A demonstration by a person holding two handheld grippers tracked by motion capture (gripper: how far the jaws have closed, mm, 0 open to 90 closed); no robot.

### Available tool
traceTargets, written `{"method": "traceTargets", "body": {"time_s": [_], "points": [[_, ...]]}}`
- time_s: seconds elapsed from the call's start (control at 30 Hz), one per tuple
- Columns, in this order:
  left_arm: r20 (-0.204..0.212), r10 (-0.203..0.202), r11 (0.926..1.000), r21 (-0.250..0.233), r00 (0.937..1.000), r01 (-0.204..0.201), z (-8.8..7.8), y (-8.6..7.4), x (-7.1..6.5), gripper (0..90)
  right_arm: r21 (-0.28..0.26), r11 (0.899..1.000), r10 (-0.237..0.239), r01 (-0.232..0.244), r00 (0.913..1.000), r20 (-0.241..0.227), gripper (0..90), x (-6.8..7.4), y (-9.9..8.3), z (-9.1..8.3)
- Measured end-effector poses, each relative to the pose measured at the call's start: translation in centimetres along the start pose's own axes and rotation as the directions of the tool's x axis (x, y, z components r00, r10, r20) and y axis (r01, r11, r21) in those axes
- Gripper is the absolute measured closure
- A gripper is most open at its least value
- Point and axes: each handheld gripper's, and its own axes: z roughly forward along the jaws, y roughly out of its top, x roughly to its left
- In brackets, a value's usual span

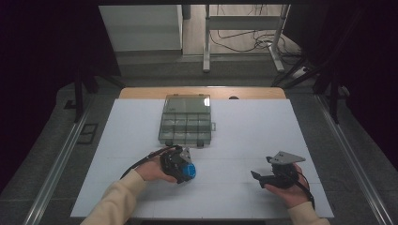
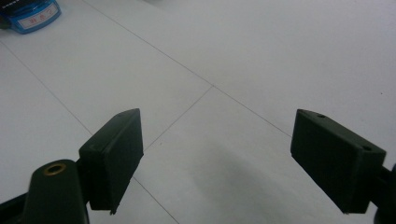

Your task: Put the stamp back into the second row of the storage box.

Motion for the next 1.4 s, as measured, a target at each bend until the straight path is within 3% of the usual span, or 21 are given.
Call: {"method": "traceTargets", "body": {"time_s": [0.33, 0.7, 1.03, 1.4], "points": [[0.001, 0.041, 0.9989, -0.02, 0.9991, -0.041, -0.4, -0.1, -0.2, 40.5, 0.001, 1.0, -0.005, 0.005, 1.0, 0.002, 17.2, 0.0, 0.0, -0.1], [-0.032, 0.013, 0.9968, -0.078, 0.9994, -0.015, -2.5, -0.5, 0.0, 40.5, 0.002, 1.0, -0.004, 0.004, 1.0, 0.003, 17.3, -0.1, 0.0, -0.1], [-0.058, -0.002, 0.9856, -0.169, 0.9983, -0.008, -5.1, -0.7, 0.0, 40.5, 0.0, 1.0, 0.006, -0.006, 1.0, 0.008, 17.4, 0.0, 0.0, 0.0], [-0.079, -0.009, 0.9804, -0.197, 0.9968, -0.006, -6.5, -0.3, 0.4, 40.5, -0.004, 1.0, 0.0, 0.0, 1.0, 0.0, 17.4, -0.1, 0.0, -0.1]]}}
